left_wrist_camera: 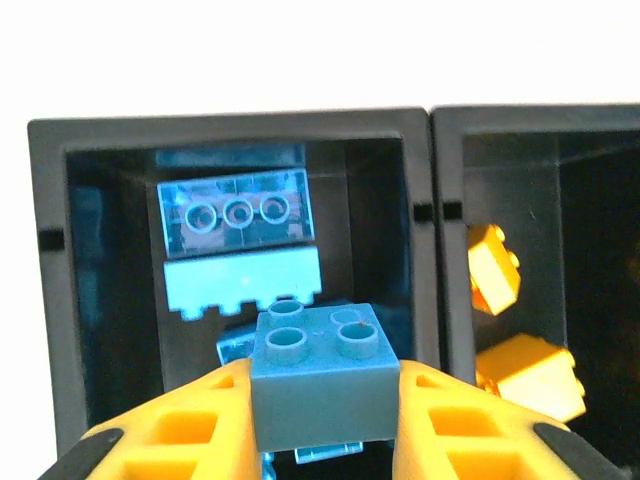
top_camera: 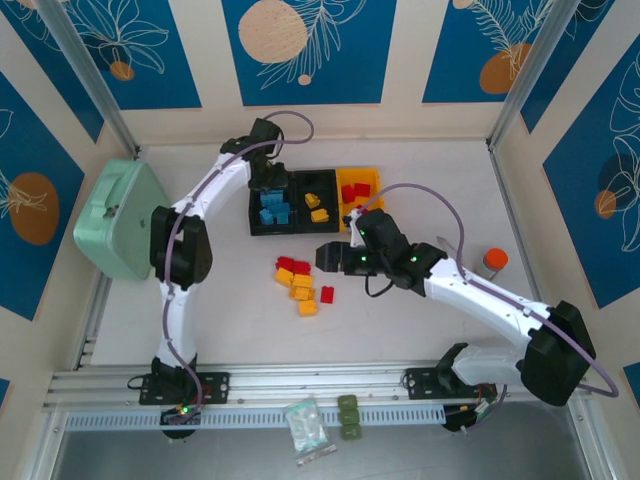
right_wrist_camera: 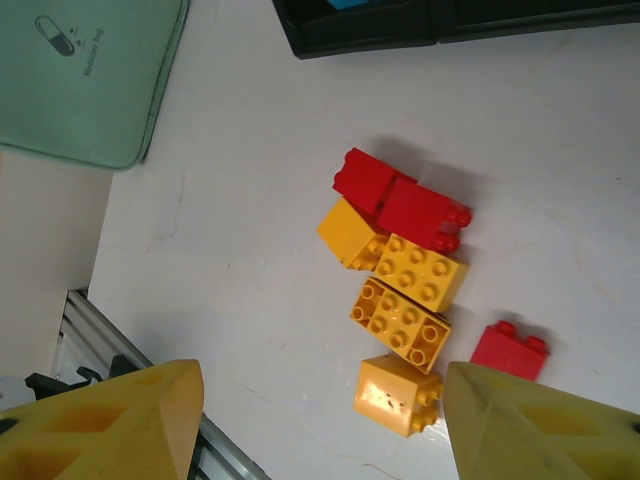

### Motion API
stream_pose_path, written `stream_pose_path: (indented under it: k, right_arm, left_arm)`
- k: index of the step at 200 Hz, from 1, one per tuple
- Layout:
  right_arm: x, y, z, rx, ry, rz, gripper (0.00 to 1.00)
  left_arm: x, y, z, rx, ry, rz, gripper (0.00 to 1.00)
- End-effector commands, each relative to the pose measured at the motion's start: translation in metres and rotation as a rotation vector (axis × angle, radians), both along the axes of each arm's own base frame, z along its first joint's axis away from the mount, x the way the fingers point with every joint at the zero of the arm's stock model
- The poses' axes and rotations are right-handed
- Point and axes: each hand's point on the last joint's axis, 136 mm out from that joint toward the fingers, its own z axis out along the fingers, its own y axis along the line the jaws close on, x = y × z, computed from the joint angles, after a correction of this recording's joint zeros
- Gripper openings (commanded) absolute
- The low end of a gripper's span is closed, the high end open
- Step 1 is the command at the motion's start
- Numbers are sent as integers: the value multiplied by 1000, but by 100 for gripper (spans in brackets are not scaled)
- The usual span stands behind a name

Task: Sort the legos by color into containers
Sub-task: Place the lego in the container, then pick up the lego from the bottom-center of the table.

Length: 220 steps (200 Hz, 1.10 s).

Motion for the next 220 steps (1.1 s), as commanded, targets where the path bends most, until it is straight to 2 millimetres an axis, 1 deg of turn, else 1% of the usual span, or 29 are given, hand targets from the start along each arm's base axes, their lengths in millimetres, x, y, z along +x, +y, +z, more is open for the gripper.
stream_pose_path:
  k: [1,35,59,69,80,104,113,134,139,151,160,175,190,191,212,220]
  right_arm:
    - [-4,-17,-2,-8,14,-43,65]
    - [-7,-33,0,-6,10,-82,65]
    - [-6,-41,3,1,11,-97,65]
    - [-6,-42,3,1,10,-98,65]
    - [-6,-42,4,3,10,-99,65]
    - [-5,-38,3,13,15,-90,65]
    - [-5,-36,2,19,17,-86,65]
    - [-5,-31,-1,18,23,-72,65]
    - [-6,-29,-2,14,26,-68,65]
    - [-7,-26,-3,8,29,-61,65]
    - [-8,-25,-5,1,35,-56,65]
    - [-11,-22,-7,-8,39,-48,65]
    - [-13,-21,-9,-14,43,-44,65]
    - [-13,-21,-9,-14,43,-43,65]
    - [-17,-21,-13,-30,57,-45,65]
    - [-17,-22,-16,-43,69,-52,65]
  left_arm:
    - [7,2,-5,13,33,-15,30]
    - [22,-3,-13,11,37,-12,33]
    - [28,-5,-12,7,31,-8,41]
    - [27,-6,-10,-1,31,-7,45]
    - [25,-7,-5,-12,30,-11,46]
    - [19,-7,12,-23,12,-15,48]
    - [16,-6,23,-29,-6,-19,48]
    - [3,-3,43,-47,-34,-26,48]
    - [0,-3,44,-55,-36,-32,48]
    - [-11,-3,56,-79,-51,-45,48]
    - [-21,-2,60,-89,-50,-54,49]
    - [-39,0,64,-111,-49,-70,50]
    - [-59,3,64,-133,-46,-83,51]
    - [-60,4,62,-133,-40,-83,51]
    - [-88,7,60,-173,-29,-94,51]
    - [-100,8,55,-187,-20,-101,51]
